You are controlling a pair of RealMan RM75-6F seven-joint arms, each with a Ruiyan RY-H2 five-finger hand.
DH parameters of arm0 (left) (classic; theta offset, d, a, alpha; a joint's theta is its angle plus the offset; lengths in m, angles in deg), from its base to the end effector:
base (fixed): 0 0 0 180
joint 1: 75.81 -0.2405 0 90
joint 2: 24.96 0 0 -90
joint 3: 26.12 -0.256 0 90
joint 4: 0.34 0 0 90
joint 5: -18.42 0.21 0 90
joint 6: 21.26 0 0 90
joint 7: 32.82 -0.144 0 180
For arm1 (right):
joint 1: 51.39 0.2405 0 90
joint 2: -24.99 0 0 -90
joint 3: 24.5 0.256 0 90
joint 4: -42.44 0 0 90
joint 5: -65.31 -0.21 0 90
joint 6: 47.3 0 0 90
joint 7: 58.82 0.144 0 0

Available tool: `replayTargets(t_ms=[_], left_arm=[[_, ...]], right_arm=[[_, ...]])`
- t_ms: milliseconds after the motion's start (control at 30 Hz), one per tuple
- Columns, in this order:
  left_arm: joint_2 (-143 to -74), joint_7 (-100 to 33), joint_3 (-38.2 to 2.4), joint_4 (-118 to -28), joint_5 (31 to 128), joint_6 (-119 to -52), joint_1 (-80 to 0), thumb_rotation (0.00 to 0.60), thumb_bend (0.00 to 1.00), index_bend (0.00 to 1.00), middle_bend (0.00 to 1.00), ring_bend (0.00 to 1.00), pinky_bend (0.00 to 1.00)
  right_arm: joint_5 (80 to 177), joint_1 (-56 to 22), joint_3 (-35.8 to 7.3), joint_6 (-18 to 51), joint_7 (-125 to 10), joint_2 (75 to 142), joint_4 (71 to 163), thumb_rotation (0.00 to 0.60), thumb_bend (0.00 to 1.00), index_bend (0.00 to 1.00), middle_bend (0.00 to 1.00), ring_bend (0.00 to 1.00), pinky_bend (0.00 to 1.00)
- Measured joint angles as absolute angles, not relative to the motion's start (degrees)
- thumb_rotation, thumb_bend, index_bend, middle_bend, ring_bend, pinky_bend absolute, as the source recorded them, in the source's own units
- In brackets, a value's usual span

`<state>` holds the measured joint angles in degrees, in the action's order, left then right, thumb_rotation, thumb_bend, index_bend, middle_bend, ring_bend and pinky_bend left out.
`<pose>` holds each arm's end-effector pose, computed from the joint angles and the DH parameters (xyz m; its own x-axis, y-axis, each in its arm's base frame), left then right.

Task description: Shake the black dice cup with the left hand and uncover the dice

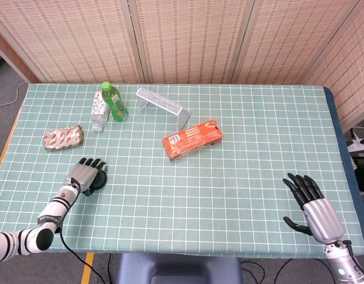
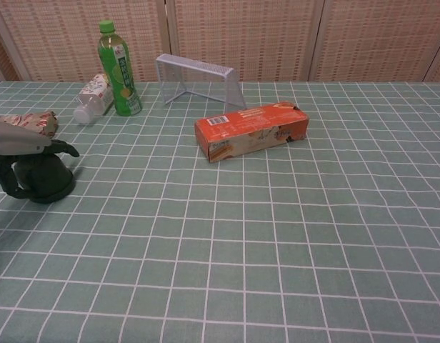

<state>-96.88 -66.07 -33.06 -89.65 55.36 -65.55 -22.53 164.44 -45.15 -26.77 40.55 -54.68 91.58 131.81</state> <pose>-0.2343 0.3514 0.0446 0.7010 0.5034 0.5051 0.6854 -0.2801 -0.6721 -0.2877 -0.1657 0.1312 0.3528 -0.0498 0.9344 -0.9094 -0.2534 0.3298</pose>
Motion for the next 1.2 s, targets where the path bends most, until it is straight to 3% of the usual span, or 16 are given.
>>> replayTargets(t_ms=[600,867,1200], left_arm=[[-97.5,-65.6,-33.2,-88.2,55.0,-63.6,-22.6,0.6,0.34,0.0,0.0,0.0,0.03],[-96.4,-65.9,-32.9,-90.5,56.8,-66.5,-22.8,0.6,0.33,0.0,0.0,0.0,0.03],[-96.6,-67.3,-32.5,-91.0,59.7,-70.9,-24.1,0.6,0.33,0.0,0.01,0.0,0.12]], right_arm=[[164.1,-45.2,-26.6,40.5,-54.9,91.7,131.8,0.6,0.12,0.0,0.0,0.0,0.0],[164.2,-45.0,-26.7,40.1,-55.0,91.8,131.9,0.6,0.12,0.0,0.0,0.0,0.0],[164.2,-45.0,-26.8,40.0,-54.8,91.6,131.9,0.6,0.12,0.0,0.0,0.0,0.0]])
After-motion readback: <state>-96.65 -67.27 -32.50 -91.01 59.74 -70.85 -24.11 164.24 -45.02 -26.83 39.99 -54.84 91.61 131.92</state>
